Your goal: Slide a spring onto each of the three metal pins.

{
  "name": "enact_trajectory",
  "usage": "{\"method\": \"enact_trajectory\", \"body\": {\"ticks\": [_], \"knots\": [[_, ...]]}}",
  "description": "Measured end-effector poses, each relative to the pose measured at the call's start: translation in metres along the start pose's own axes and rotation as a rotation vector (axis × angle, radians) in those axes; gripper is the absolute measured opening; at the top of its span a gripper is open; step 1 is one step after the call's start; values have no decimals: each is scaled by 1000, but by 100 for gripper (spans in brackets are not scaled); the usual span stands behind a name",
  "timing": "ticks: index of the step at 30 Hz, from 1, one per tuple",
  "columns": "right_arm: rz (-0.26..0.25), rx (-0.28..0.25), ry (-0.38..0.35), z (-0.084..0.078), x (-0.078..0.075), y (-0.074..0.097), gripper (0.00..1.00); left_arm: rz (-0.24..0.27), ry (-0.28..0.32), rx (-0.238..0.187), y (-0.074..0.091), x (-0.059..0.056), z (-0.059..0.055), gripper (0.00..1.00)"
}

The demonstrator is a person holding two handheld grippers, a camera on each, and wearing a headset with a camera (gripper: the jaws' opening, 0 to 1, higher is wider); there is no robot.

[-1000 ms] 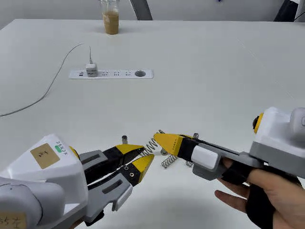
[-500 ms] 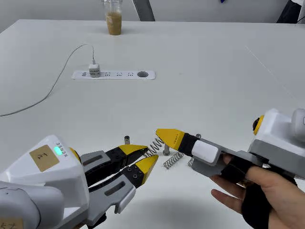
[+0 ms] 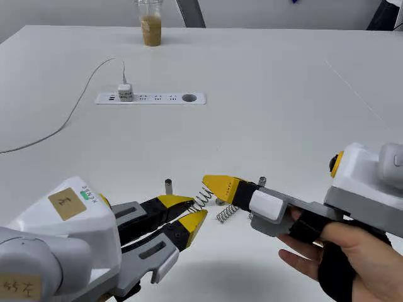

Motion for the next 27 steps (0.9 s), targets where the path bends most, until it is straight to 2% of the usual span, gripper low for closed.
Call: {"method": "enact_trajectory", "body": {"ticks": [5,9,12,14,16,23,27], "knots": [[-9,12,68,2,1,-2,11,19,5,63,0,1,-2,13],[-28,30,134,4,0,-4,11,32,-1,85,2,3,-5,15],[-30,32,160,5,1,-6,11,44,15,117,4,5,-9,21],[-35,30,177,6,0,-9,11,49,22,126,5,6,-12,23],[-53,39,227,7,-1,-12,11,55,36,141,7,7,-14,27],[-67,79,348,8,-6,-24,11,65,48,180,10,8,-20,38],[-70,85,373,9,-8,-31,11,75,39,187,12,8,-23,42]]}}
Point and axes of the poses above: the centre of the closed fingertips' face, and the gripper's own axes: y roughly backward along the fingers, x roughly to its left, z roughly out of its top, the point moved 10 cm from there along y, roughly backward along the fingers, and after that the axes turned 4 degrees about z, right-handed, at the moved point
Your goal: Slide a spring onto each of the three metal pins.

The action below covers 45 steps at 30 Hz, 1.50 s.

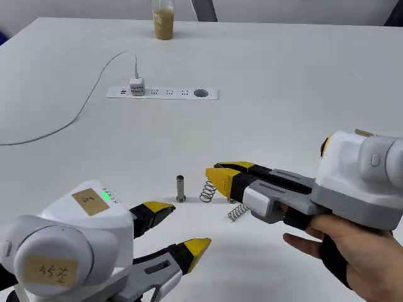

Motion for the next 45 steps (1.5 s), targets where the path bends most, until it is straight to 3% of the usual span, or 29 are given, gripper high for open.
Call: {"method": "enact_trajectory", "body": {"ticks": [10,16,23,35,40,45], "knots": [[-16,18,100,2,-9,-21,11,4,25,36,-1,0,-9,55],[-23,36,148,3,-14,-33,11,7,35,24,-2,0,-9,58],[-32,32,139,3,-24,-43,11,18,33,20,-2,2,-10,64],[-53,44,201,-3,-28,-62,11,12,47,17,-4,1,-13,77],[-52,53,227,-7,-27,-67,11,18,41,-7,-3,3,-13,79],[-50,59,264,-9,-28,-71,11,21,43,-1,-3,4,-15,80]]}}
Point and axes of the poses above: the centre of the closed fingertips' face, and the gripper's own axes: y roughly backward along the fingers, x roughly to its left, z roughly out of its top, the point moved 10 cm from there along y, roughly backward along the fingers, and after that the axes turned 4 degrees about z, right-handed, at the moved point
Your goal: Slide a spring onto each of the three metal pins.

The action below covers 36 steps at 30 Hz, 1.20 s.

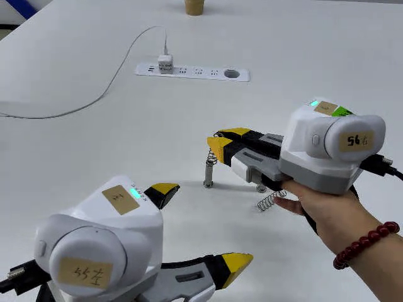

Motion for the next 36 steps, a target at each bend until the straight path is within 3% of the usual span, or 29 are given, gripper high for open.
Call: {"method": "enact_trajectory", "body": {"ticks": [19,36], "knots": [[-4,62,148,-10,6,-9,12,5,-3,0,-2,4,-1,79],[-13,142,135,-29,5,-17,12,19,-10,7,-1,6,-2,77]]}}
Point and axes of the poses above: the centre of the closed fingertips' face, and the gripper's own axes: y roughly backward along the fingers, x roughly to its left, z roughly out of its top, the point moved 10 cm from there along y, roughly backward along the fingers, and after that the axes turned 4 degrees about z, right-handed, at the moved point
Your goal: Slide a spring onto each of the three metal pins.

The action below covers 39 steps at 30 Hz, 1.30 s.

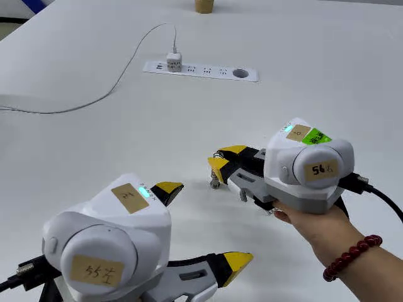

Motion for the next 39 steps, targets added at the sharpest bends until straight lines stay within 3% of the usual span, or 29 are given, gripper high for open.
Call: {"method": "enact_trajectory", "body": {"ticks": [10,22,39], "knots": [[2,55,-3,-11,1,-4,12,-4,-8,9,0,-2,-1,76],[12,54,-37,-11,3,-5,12,-3,-12,15,0,-3,-1,75],[5,11,-88,7,5,15,28,8,-22,11,1,-4,2,75]]}}
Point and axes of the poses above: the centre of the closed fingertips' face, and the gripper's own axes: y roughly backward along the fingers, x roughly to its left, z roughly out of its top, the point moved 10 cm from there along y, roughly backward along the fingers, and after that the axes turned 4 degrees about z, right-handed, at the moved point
